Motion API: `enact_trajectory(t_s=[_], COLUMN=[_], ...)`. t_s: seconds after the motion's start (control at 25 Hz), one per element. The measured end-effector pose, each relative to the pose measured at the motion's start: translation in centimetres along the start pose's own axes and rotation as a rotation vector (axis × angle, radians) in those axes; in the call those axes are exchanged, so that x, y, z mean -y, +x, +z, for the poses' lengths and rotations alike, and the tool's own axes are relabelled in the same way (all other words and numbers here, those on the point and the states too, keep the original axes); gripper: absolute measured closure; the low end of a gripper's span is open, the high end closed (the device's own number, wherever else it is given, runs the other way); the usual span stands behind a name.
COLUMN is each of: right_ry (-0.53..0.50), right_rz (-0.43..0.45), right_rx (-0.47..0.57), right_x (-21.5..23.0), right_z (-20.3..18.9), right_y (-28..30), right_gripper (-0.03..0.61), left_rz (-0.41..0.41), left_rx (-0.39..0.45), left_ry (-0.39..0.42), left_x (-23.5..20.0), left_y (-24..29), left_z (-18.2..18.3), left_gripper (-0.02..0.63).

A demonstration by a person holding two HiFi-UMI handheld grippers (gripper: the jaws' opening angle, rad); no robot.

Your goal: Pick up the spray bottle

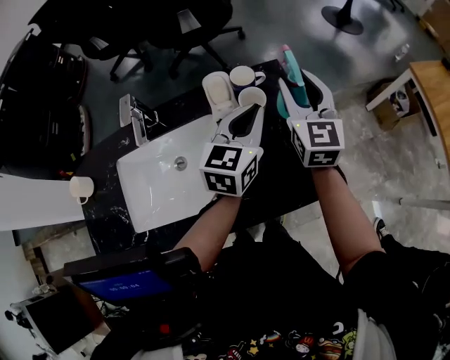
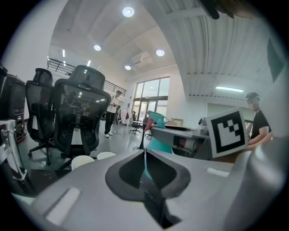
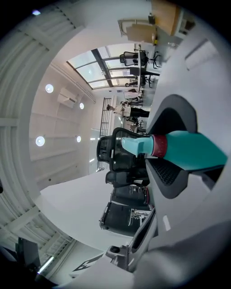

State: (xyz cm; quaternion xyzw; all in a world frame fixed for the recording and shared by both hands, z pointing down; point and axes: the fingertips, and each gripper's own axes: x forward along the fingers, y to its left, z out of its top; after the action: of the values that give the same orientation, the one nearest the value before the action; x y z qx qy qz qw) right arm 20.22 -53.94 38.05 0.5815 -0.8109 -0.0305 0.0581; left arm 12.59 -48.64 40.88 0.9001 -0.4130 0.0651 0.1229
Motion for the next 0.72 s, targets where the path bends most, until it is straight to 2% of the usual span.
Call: enact_trajectory(t_s=[0.32,0.72], right_ry=[0.008,0.036], right_rz=[-0.065,-0.114], right_rx=[0.059,0.069], right_x=[-3.5,-10.1], right_z=[4.1,4.8], right_y=[-8.2,-16.0], right_gripper=[0.390,0.393], left_rz=[-0.081,-0.134], left_rx=[0.037,0.059], left_ry=[0.027,0.065], left_x=[2.3,3.3], left_y=[-4.9,-11.4], left_z=[1.3,0.8], left_gripper=[0.609,0.609])
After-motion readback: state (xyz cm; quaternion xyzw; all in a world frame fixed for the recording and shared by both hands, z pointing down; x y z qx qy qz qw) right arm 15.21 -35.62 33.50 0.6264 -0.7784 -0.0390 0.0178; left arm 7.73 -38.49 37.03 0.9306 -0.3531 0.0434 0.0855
